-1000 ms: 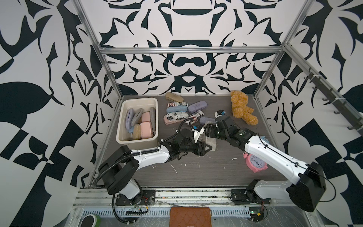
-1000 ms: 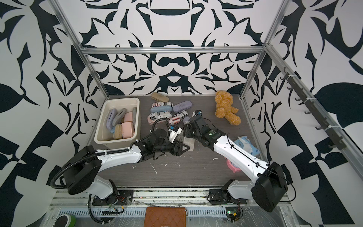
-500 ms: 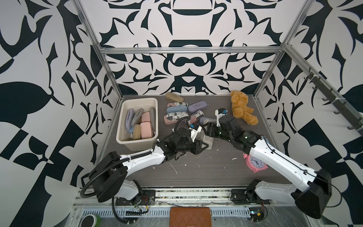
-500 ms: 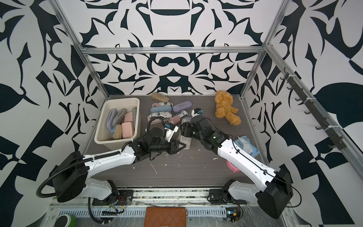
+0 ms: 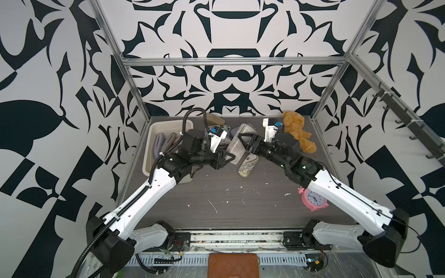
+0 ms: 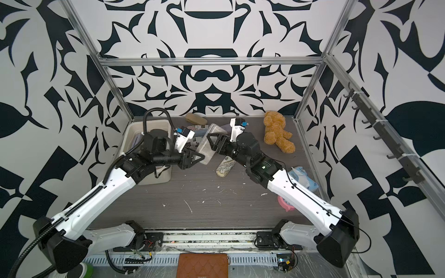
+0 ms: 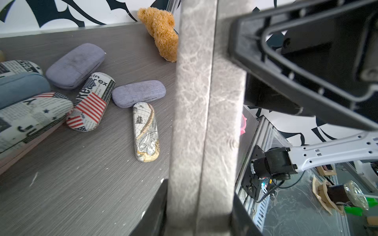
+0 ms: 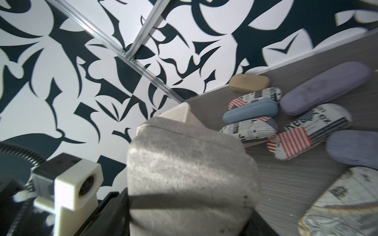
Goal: Put the glasses cases into the storage boxes
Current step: Pick up the glasses case at the center of the board, then place the glasses case in the storage box.
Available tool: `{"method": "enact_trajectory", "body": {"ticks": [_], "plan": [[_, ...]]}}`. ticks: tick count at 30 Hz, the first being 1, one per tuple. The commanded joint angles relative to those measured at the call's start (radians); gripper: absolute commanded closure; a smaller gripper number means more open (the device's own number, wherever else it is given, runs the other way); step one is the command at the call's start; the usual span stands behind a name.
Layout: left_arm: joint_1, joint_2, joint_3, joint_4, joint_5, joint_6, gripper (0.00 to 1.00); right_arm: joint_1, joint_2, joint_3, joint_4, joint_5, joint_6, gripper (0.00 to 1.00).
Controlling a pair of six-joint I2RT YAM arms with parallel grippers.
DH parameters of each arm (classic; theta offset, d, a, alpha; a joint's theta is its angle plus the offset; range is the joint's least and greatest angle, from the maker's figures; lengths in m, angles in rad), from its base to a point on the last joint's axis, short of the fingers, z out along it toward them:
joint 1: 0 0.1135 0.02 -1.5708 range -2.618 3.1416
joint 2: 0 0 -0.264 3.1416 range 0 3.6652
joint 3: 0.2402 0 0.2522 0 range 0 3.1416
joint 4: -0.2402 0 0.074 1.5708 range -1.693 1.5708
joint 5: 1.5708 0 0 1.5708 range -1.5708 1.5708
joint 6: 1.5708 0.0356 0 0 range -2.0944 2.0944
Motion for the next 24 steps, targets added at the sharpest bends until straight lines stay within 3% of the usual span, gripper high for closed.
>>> {"method": "enact_trajectory", "body": {"ticks": [1, 6, 8, 9, 13, 14, 16, 19, 22, 24], "plan": [[0.203, -0.053, -0.031, -0.039, -0.115, -0.202, 1.00, -0.115, 0.008, -0.013, -0.161, 0.070, -0.183, 0.34], [0.199, -0.053, -0.110, 0.058, -0.002, -0.227, 1.00, -0.115, 0.090, 0.085, -0.108, -0.023, -0.178, 0.38], [0.199, -0.096, -0.124, 0.052, -0.050, -0.226, 1.00, -0.115, 0.088, 0.091, -0.120, -0.020, -0.178, 0.37], [0.200, -0.118, -0.101, -0.010, -0.105, -0.198, 1.00, -0.116, 0.076, 0.088, -0.155, -0.003, -0.194, 0.37], [0.210, -0.141, 0.043, -0.295, -0.583, -0.049, 1.00, -0.135, 0.015, -0.001, -0.180, 0.046, -0.221, 0.35], [0.224, -0.130, 0.058, -0.323, -0.664, -0.036, 1.00, -0.142, 0.013, -0.015, -0.182, 0.047, -0.216, 0.35], [0.284, -0.084, 0.075, -0.353, -0.720, -0.014, 1.00, -0.152, 0.017, -0.041, -0.173, 0.033, -0.206, 0.35], [0.379, 0.051, 0.095, -0.351, -0.721, 0.004, 1.00, -0.155, 0.028, -0.056, -0.173, 0.020, -0.201, 0.35], [0.503, 0.268, 0.227, -0.429, -0.522, -0.004, 1.00, -0.163, 0.037, -0.054, -0.177, 0.013, -0.209, 0.35], [0.509, 0.378, 0.299, -0.445, -0.580, 0.045, 1.00, -0.165, 0.042, -0.050, -0.177, 0.006, -0.215, 0.35]]}}
